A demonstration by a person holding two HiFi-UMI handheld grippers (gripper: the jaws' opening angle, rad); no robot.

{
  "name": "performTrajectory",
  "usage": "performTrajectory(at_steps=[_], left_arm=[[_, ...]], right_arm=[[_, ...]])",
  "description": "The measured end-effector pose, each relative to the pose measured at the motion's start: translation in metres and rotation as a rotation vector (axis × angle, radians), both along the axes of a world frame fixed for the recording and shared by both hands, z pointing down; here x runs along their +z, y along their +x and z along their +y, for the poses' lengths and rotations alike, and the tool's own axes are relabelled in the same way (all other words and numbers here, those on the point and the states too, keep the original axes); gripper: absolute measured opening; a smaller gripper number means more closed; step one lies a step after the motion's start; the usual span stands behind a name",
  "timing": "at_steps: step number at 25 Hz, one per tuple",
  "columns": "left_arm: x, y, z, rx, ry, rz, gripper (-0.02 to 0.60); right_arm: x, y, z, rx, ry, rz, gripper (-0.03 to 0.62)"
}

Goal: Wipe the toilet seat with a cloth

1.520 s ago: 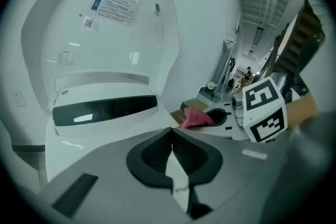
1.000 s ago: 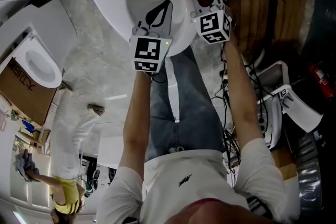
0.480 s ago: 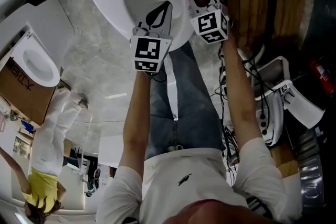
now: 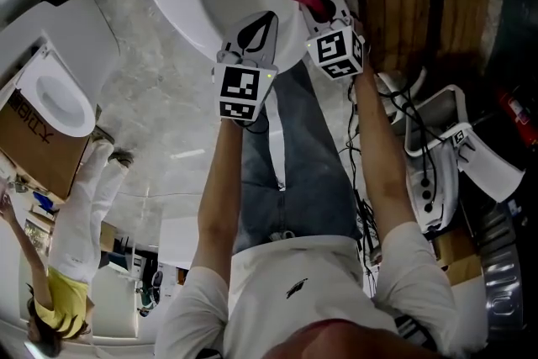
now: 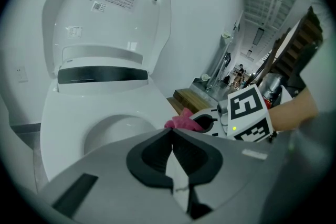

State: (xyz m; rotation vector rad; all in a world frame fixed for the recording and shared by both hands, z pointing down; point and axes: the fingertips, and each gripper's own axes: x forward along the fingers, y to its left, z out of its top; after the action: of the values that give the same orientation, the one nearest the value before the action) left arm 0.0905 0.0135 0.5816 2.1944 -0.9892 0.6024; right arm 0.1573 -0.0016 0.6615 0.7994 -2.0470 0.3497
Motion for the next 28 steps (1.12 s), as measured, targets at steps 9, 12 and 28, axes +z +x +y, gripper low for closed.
performTrajectory(at_steps=[9, 12, 28], left_arm=[[0.007, -0.002, 0.030, 0.014, -0.029, -0.009, 0.011], [0.010, -0.007, 0.040, 0.004, -0.048, -0.007, 0.011], [0.028, -0.029, 0.105, -0.017, -0.137, -0.009, 0.011]], right_arm=[[0.001, 0.003, 0.035, -0.003, -0.024, -0.001, 0.052], [0.001, 0.002, 0.050, 0.006, -0.042, -0.002, 0.052], [0.005, -0.005, 0.118, 0.000, -0.124, 0.002, 0.052]])
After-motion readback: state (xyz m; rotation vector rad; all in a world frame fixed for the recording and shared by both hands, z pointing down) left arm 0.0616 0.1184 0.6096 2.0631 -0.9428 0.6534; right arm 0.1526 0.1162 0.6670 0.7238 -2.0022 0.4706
